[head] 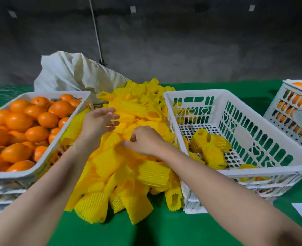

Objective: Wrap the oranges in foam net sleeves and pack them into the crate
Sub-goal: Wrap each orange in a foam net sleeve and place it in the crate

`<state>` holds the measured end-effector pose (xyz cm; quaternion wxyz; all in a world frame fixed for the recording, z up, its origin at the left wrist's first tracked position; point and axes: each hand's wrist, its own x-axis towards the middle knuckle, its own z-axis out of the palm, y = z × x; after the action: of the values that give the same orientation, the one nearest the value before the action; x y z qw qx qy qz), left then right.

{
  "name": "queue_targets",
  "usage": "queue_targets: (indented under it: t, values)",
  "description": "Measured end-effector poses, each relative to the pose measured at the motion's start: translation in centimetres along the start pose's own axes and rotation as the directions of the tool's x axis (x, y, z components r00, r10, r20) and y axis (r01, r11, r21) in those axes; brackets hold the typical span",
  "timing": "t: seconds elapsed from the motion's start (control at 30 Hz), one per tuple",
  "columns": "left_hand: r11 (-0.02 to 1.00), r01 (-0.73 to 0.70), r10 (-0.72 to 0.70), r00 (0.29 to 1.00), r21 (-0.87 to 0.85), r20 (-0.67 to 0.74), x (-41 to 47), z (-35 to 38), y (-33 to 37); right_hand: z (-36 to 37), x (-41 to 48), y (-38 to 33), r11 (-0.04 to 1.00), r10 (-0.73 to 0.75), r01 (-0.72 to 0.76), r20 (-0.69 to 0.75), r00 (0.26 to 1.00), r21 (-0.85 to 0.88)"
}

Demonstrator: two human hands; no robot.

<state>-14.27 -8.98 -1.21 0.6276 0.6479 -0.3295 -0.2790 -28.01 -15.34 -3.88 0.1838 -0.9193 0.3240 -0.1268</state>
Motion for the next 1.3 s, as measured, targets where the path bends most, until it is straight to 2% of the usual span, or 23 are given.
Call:
queue_targets:
  t: [0.1, 0.17, 0.23, 0.33, 0.4, 0.43, 0.5, 0.6, 0.67, 0.7, 0.8, 0.83, 0.93, 1.0, 1.13, 1.23, 1.3]
  values:
    - [0.998, 0.043, -0.042, 0.999, 0.050, -0.006, -0.4, -2.6, -1.1, 2.3, 0.8, -1.6, 0.994, 0.083, -0.073, 0.139, 0.987, -0.077]
    - [0.992, 0.064, -0.066, 0.998, 0.109, 0.017, -0.6, -4.3, -1.7, 2.8, 1.3, -2.2, 0.995, 0.069, -0.058, 0.148, 0.987, -0.080]
    - [0.983, 0.043, -0.059, 0.994, 0.180, 0.088, -0.7, -5.9, -2.1, 2.0, 1.9, -2.6, 0.999, 0.029, -0.031, 0.054, 0.998, 0.034]
    - [0.959, 0.004, -0.070, 0.973, 0.285, 0.220, -0.6, -7.5, -2.1, -0.1, 2.6, -3.8, 0.946, -0.043, 0.073, -0.100, 0.994, 0.315]
    - [0.942, -0.023, -0.069, 0.963, 0.335, 0.259, -0.5, -8.0, -1.9, -0.8, 3.0, -4.7, 0.915, -0.051, 0.105, -0.146, 0.988, 0.390]
    - [0.940, -0.064, -0.023, 0.968, 0.335, 0.248, -0.5, -8.1, -1.8, -0.8, 3.2, -5.2, 0.910, -0.038, 0.092, -0.139, 0.990, 0.404]
    - [0.908, -0.190, 0.128, 0.974, 0.374, 0.185, -0.5, -8.8, -1.6, -0.4, 3.8, -6.4, 0.927, 0.012, 0.030, -0.108, 0.994, 0.373]
    - [0.821, -0.277, 0.242, 0.961, 0.498, 0.136, -0.4, -10.2, -1.3, 0.8, 4.9, -8.6, 0.983, -0.043, 0.082, -0.233, 0.971, 0.162]
    - [0.817, -0.300, 0.257, 0.954, 0.493, 0.155, 0.0, -11.7, -0.9, 1.7, 5.5, -10.0, 0.984, -0.104, 0.143, -0.301, 0.948, 0.109]
    - [0.848, -0.288, 0.244, 0.957, 0.445, 0.156, 0.4, -12.7, -0.7, 2.1, 5.8, -10.5, 0.981, -0.123, 0.163, -0.310, 0.943, 0.108]
    - [0.945, -0.176, 0.154, 0.983, 0.276, 0.099, 2.5, -16.2, -0.5, 2.6, 6.3, -11.6, 0.971, -0.155, 0.200, -0.293, 0.944, 0.131]
    - [0.942, -0.161, 0.150, 0.987, 0.294, 0.060, 3.6, -17.3, -0.9, 2.6, 6.5, -11.8, 0.968, -0.158, 0.204, -0.276, 0.948, 0.146]
    - [0.845, -0.121, 0.170, 0.984, 0.521, -0.047, 7.4, -19.3, -2.2, 2.6, 6.9, -12.3, 0.968, -0.156, 0.195, -0.230, 0.961, 0.160]
    - [0.766, -0.149, 0.205, 0.979, 0.626, -0.018, 10.1, -19.7, -2.9, 2.5, 7.1, -12.7, 0.973, -0.151, 0.184, -0.218, 0.964, 0.140]
    - [0.653, -0.184, 0.194, 0.978, 0.735, 0.073, 14.7, -18.9, -4.2, 2.1, 7.4, -13.2, 0.973, -0.153, 0.184, -0.205, 0.967, 0.140]
    - [0.596, -0.127, 0.135, 0.989, 0.793, 0.057, 16.7, -18.2, -5.2, 1.8, 7.0, -13.3, 0.974, -0.134, 0.167, -0.207, 0.969, 0.155]
    - [0.535, -0.135, 0.159, 0.986, 0.834, 0.058, 17.6, -18.2, -5.6, 1.8, 6.5, -13.2, 0.976, -0.104, 0.141, -0.208, 0.972, 0.168]
